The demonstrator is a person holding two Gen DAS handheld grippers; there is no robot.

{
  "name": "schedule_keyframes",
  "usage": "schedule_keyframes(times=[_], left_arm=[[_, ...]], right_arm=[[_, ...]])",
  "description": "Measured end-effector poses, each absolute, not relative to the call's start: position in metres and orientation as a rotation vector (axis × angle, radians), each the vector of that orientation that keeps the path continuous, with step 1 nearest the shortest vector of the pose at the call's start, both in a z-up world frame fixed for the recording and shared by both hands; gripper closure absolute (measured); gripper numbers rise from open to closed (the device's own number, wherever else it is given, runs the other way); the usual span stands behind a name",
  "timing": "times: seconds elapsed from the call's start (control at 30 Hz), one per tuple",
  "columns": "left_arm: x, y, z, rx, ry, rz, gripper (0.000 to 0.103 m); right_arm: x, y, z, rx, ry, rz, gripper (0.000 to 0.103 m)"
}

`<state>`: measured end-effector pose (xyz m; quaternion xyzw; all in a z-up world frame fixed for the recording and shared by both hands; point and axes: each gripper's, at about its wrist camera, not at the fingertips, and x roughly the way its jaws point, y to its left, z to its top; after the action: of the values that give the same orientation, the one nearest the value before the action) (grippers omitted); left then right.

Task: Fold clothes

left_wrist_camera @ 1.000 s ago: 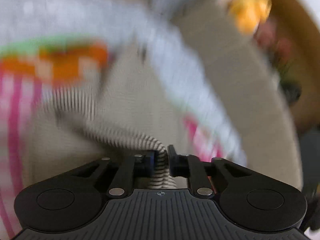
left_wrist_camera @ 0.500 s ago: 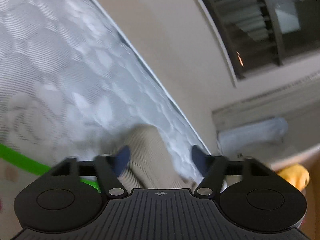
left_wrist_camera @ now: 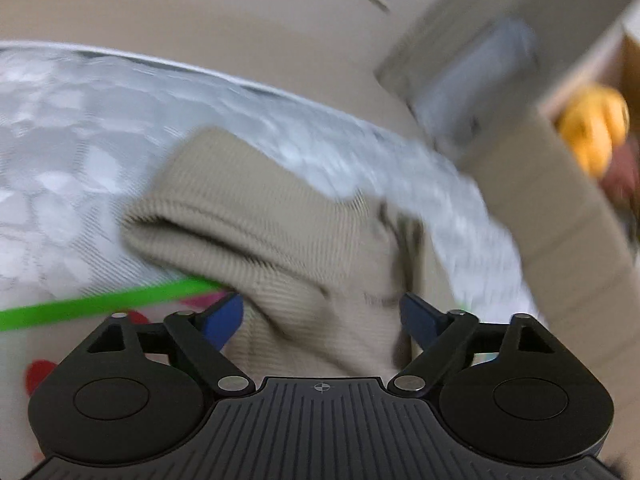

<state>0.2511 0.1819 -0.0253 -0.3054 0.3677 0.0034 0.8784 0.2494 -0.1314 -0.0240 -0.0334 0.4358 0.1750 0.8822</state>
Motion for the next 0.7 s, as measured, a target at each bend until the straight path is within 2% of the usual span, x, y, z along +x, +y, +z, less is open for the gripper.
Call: schedule_keyframes(times=[0.07,0.1,0.13,0.2,0.23,0.33,0.37,0.4,0.43,0.47,0.53,0.7], left_arm=[[0.252,0.171,-0.028,-0.575,0.775,-0.030,0.018],[0.252,0.166,-0.029,-0.550,0.776,-0.049,0.021],[0.255,0.166,-0.032,-0.545,0.783,-0.052,0.025],[0.260,0.167,-0.037,-0.538,0.798,-0.056,0.043],[0.263,0.167,-0.040,-0.535,0.806,-0.058,0.045],[0.260,0.176,-0.046,-0.552,0.823,-0.048,0.046],[0.260,0.178,-0.047,-0.556,0.829,-0.044,0.046],[0.260,0.180,-0.048,-0.560,0.834,-0.039,0.046],[0.259,0.182,-0.049,-0.564,0.840,-0.035,0.046],[0.260,0.183,-0.051,-0.579,0.849,-0.036,0.046],[0.261,0.184,-0.053,-0.597,0.860,-0.054,0.046],[0.266,0.177,-0.062,-0.599,0.894,-0.094,0.041]], right_arm=[[0.251,-0.109,-0.003,-0.187,0.772,0.384,0.047],[0.254,-0.096,0.004,-0.240,0.713,0.394,0.052],[0.262,-0.081,0.008,-0.270,0.682,0.408,0.054],[0.279,-0.051,0.007,-0.292,0.654,0.437,0.053],[0.285,-0.035,0.003,-0.312,0.644,0.446,0.053],[0.303,0.004,-0.021,-0.442,0.610,0.410,0.053],[0.311,0.009,-0.029,-0.485,0.624,0.405,0.058],[0.315,0.011,-0.038,-0.530,0.642,0.405,0.066],[0.318,0.010,-0.044,-0.585,0.647,0.408,0.083],[0.318,0.007,-0.047,-0.645,0.631,0.407,0.088],[0.317,-0.005,-0.045,-0.783,0.543,0.388,0.094],[0.362,-0.033,-0.049,-1.050,0.378,0.206,0.096]])
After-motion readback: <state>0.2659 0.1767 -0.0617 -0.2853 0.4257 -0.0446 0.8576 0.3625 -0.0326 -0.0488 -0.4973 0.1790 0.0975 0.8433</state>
